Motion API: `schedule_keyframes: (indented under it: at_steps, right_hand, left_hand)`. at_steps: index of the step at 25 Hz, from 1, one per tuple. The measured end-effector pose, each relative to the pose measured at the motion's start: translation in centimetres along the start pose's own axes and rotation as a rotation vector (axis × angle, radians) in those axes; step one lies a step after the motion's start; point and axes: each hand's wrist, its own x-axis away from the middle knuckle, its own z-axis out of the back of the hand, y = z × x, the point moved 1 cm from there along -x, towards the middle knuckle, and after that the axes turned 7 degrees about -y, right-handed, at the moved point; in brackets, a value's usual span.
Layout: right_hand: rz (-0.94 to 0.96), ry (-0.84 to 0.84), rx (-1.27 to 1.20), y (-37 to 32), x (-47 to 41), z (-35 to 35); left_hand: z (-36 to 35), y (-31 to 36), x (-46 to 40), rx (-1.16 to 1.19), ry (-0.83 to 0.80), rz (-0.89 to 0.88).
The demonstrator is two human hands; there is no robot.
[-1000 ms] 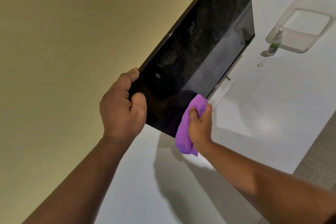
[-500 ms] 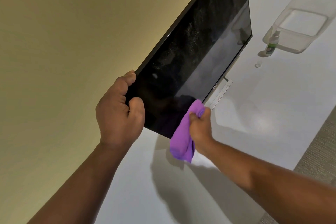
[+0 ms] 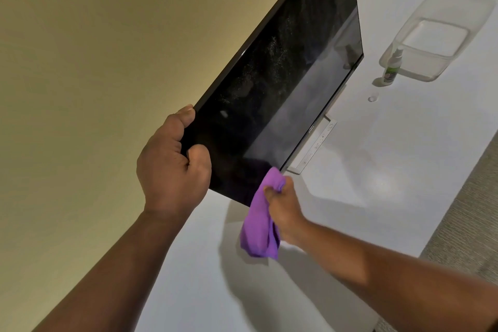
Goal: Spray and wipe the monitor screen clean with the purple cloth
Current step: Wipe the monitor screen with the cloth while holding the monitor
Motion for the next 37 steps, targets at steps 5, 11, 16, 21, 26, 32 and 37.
schedule_keyframes:
  at_steps: [5,11,16,21,26,32,37]
  right_hand:
    - [0.099,0.262,-0.075,-5.6,-3.5,3.7]
    - [0.154,0.145,0.081,-1.0,0.2,0.0]
    - [0.118,-0.064,0.119,0.3,1.4,0.5]
    - [0.190,0.203,0.032,-5.6,-2.9,3.4]
    - [0.095,0.062,0.160,-0.4,0.3,-0.4]
    - [0.084,-0.017,0.112,1.4,1.1,-1.1]
    - [0.122,0.274,0.059,-3.3,-2.3,1.1]
  left_hand:
    - [-0.1,-0.1,0.1,0.021,0.003,-0.002]
    - [0.1,0.3,0.2,0.020,-0.011,-0.008]
    - [0.0,0.4,0.3,0.004,-0.006,0.011]
    - [0.0,0.3,0.1,0.020,-0.019,0.036]
    - [0.1,0.6,0.1,0.024,-0.011,0.046]
    - [0.1,0.6,0.2,0.031,-0.017,0.063]
    - [0.1,0.6,0.1,0.045,-0.016,0.081]
